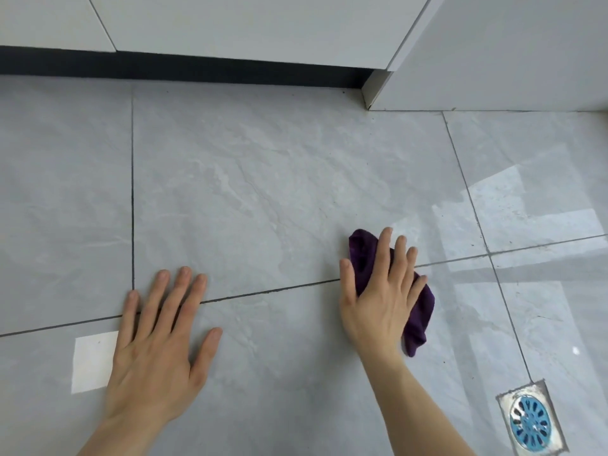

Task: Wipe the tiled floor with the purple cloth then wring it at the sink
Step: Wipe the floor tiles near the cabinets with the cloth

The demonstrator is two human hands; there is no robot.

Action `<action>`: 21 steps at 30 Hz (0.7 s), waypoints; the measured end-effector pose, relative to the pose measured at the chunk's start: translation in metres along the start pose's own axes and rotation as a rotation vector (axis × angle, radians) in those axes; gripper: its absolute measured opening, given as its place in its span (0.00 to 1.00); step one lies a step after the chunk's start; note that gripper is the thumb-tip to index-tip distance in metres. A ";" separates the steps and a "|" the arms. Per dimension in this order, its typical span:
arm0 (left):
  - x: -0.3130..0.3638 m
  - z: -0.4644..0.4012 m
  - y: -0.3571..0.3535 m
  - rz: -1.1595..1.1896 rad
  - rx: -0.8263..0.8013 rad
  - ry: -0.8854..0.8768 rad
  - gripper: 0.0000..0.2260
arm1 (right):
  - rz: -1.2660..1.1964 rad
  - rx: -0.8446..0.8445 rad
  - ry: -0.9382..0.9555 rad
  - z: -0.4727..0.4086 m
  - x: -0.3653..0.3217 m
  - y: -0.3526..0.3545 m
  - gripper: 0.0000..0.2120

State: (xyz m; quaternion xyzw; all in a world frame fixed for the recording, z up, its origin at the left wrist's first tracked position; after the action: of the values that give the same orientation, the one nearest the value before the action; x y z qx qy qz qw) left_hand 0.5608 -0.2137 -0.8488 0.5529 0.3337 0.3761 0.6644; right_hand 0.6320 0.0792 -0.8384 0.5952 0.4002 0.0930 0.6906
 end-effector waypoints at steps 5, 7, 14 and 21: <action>0.000 0.000 0.000 -0.009 0.000 0.006 0.34 | -0.058 -0.028 -0.006 -0.038 0.005 -0.013 0.29; 0.001 0.000 0.000 -0.013 -0.002 0.007 0.35 | -0.123 -0.032 -0.039 -0.063 0.001 -0.014 0.29; 0.001 0.000 0.002 -0.028 -0.011 0.004 0.35 | -0.126 -0.066 0.027 -0.066 -0.013 -0.021 0.25; 0.001 0.000 0.001 -0.038 -0.033 0.006 0.34 | -0.063 -0.177 0.265 0.001 -0.048 -0.035 0.22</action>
State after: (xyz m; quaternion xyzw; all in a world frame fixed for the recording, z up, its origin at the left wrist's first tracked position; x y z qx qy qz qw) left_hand 0.5609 -0.2123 -0.8479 0.5343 0.3398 0.3704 0.6796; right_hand 0.5881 0.0397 -0.8485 0.5015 0.4965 0.1838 0.6842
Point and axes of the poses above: each hand's wrist, its own z-axis away from the middle knuckle, its own y-axis out of the back of the hand, x = y × z, the point moved 3 cm from there along -z, towards the middle knuckle, and after that the axes turned 11 degrees about -z, right-handed, at the moved point
